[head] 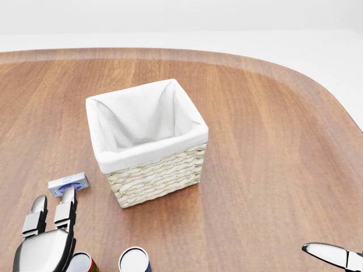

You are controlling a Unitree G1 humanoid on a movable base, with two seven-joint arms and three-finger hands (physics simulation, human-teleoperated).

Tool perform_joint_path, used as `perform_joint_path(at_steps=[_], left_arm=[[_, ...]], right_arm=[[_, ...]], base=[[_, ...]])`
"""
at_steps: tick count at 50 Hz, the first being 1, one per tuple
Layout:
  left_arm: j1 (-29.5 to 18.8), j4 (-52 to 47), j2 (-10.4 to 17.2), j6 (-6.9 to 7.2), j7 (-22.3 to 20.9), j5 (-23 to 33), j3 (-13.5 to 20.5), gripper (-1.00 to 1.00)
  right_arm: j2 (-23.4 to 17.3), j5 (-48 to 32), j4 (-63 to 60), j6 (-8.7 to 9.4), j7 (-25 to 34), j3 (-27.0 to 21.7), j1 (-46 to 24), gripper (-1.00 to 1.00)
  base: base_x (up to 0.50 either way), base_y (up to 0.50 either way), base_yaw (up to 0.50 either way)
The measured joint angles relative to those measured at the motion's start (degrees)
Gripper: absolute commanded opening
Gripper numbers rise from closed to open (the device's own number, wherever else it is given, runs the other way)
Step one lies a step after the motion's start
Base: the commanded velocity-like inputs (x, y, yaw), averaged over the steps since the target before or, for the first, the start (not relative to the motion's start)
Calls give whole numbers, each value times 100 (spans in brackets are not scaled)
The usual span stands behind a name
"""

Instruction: Pick up the tomato sauce, and put it in the basket.

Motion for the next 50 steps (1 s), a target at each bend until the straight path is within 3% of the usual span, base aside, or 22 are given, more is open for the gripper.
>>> perform_joint_path(at_steps=[14,31,50], left_arm=[[-93,656,71,0,112,252,-100,100],[-897,2554,137,0,859,241,-371,100],[-1243,3320,176,0,1165,129,-525,100]], right_arm=[[7,5,22,0,5,6,13,100],[0,-3,99,0,-2,30,19,100],[-9,-6,97,0,-9,35,11,100]], base=[[0,0,0],[0,0,0],[0,0,0]])
